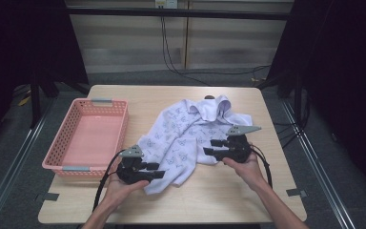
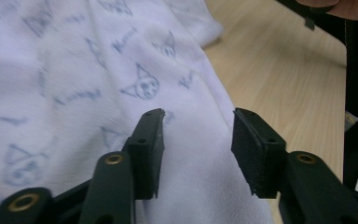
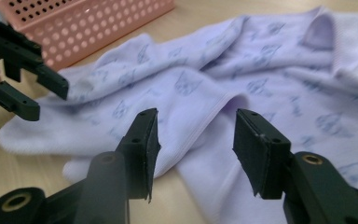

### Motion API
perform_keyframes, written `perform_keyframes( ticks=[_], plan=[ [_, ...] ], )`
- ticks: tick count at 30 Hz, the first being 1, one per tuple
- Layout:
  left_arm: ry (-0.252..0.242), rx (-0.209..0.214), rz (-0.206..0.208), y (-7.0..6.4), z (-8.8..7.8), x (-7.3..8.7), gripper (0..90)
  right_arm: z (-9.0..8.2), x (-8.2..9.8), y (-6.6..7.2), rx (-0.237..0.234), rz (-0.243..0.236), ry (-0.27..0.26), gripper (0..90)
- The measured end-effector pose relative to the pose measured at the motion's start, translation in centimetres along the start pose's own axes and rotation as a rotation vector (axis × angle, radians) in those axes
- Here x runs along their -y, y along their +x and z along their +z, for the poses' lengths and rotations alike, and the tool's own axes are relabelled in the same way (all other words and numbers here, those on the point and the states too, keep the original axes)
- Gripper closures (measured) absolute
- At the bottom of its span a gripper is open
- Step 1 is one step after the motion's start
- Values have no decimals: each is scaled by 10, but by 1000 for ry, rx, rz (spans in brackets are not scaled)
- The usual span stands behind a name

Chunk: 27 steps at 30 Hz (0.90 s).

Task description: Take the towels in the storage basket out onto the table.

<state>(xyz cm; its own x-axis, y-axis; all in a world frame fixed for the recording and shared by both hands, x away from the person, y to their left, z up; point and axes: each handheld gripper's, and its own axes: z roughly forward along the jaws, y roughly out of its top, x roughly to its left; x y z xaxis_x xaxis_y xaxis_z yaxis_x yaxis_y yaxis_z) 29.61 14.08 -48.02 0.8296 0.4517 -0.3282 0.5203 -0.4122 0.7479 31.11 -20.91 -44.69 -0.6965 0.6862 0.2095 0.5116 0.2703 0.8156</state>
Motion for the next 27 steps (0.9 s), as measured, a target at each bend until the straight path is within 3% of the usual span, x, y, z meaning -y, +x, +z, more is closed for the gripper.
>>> perform_keyframes(
  ticks=[2, 4, 6, 7, 9, 11, 13, 14, 16, 20, 25, 27],
  plan=[
    [46, -13, 18, -1, 9, 4, 505, 3, 12, 4, -33, 15, -3, 527],
    [79, -16, 35, -1, 14, 6, 508, 8, 21, 8, -38, 5, 26, 532],
    [107, -8, 35, -2, 20, 8, 530, 11, 25, 12, -48, -4, 47, 535],
    [124, -24, 54, -4, 23, 9, 553, 12, 27, 15, -56, -1, 40, 539],
    [132, -79, 101, -8, 24, 9, 651, 15, 31, 20, -86, 2, 43, 538],
    [141, -92, 114, -7, 24, 8, 796, 22, 36, 28, -99, -16, 72, 533],
    [135, -66, 84, -2, 23, 7, 839, 31, 39, 34, -123, -39, 102, 529],
    [117, -55, 70, -1, 22, 7, 846, 33, 39, 36, -125, -43, 108, 527],
    [51, 11, 20, 3, 19, 4, 849, 41, 38, 42, -151, -50, 115, 526],
    [-36, 0, -33, 10, 10, -4, 849, 52, 33, 49, -185, -48, 100, 514],
    [-45, 6, -59, 15, 9, -5, 846, 65, 35, 59, -202, -79, 117, 481],
    [-62, 33, -72, 15, 8, -5, 846, 70, 36, 62, -195, -94, 126, 480]
  ],
)
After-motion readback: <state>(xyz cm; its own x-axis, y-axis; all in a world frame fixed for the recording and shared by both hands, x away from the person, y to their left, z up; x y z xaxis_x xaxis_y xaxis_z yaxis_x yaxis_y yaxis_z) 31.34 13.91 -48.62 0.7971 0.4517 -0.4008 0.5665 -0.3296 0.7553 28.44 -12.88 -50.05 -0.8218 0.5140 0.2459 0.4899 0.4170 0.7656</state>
